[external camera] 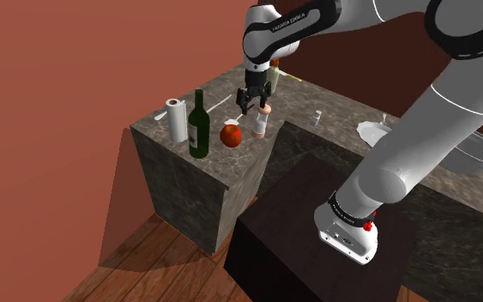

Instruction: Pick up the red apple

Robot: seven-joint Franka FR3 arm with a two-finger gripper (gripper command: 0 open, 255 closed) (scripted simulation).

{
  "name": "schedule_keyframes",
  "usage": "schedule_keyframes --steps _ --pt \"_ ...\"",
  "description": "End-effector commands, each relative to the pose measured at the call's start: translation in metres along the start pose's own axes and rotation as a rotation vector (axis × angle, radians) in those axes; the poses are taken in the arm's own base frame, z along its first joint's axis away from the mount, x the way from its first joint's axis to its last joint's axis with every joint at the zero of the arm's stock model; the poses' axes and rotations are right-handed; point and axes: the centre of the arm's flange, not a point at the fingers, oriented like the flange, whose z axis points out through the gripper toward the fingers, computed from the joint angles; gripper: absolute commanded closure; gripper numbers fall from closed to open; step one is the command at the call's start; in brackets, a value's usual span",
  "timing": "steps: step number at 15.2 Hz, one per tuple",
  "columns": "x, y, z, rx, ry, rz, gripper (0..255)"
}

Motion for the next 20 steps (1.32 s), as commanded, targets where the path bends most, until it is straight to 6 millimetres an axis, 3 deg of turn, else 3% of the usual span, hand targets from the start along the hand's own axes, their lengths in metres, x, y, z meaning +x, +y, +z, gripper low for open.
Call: schedule_keyframes --steps 1,11,20 --pt "0.024 -0.002 0.016 -0.005 -0.002 0.000 0" --pt "0.134 -0.007 0.092 -0.028 -0.015 -0.001 0" --pt "0.143 -0.008 0.132 -0.029 -0.016 -0.001 0"
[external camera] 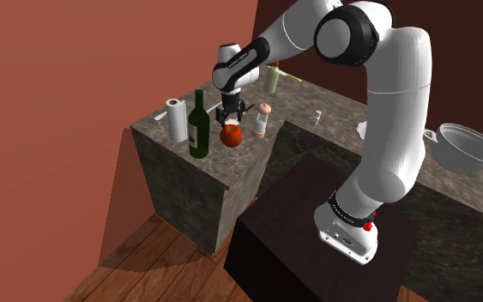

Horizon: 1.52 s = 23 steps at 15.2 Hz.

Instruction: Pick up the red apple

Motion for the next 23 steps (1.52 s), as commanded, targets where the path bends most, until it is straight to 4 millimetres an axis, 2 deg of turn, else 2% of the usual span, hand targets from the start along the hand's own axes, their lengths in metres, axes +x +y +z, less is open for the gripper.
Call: schedule_keyframes --steps 1,2,11,23 --pt "0.001 0.000 0.003 0.000 0.001 0.000 0" --pt "0.001 0.000 0.003 0.000 0.001 0.000 255" --pt "0.001 0.000 0.003 0.000 0.001 0.000 255" --pt "-0.011 0.002 -0.059 0.000 0.001 0.000 255"
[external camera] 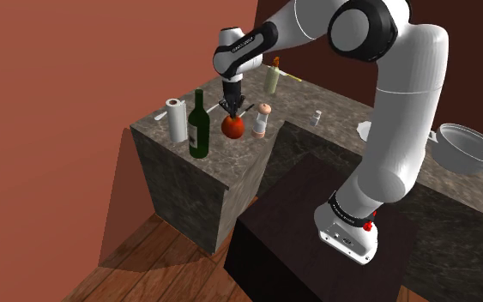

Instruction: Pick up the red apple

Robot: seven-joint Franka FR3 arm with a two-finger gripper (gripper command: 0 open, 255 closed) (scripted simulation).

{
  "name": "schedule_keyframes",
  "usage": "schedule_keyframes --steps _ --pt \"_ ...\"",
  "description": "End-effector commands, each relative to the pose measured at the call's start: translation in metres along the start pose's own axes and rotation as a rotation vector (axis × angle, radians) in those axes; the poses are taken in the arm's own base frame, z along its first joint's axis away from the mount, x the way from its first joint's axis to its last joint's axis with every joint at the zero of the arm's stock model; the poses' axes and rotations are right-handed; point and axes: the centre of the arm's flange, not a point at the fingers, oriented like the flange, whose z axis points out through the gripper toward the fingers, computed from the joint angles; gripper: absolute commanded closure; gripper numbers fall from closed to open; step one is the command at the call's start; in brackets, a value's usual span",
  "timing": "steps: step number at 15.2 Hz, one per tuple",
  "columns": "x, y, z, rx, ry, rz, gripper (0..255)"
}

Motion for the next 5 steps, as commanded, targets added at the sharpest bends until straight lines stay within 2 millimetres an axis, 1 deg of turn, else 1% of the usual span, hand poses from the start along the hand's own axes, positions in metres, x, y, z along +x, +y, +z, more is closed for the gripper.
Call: schedule_keyframes --steps 1,3,5 --pt "-0.001 0.000 -0.010 0.000 0.000 0.000 255" --pt "-0.003 0.001 -0.020 0.000 0.000 0.000 255" --pt "-0.003 0.001 -0.021 0.000 0.000 0.000 255"
